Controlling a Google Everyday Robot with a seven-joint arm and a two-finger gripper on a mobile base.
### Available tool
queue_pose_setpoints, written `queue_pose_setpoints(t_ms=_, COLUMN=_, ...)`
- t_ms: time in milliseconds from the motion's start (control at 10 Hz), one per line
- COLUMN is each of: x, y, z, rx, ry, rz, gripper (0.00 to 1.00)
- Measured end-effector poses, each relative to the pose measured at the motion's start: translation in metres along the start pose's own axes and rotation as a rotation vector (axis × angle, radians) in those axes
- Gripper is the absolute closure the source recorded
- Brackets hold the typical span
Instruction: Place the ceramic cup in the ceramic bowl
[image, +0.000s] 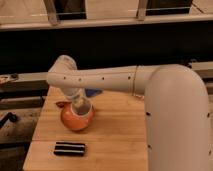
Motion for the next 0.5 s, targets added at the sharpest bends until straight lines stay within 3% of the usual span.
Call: queue_pose_setpoints(t_ms=500, x=-0.0012, y=-0.0025, z=0.0059, rx=-0.003, ry=-0.004, rz=0.010, gripper=0.99)
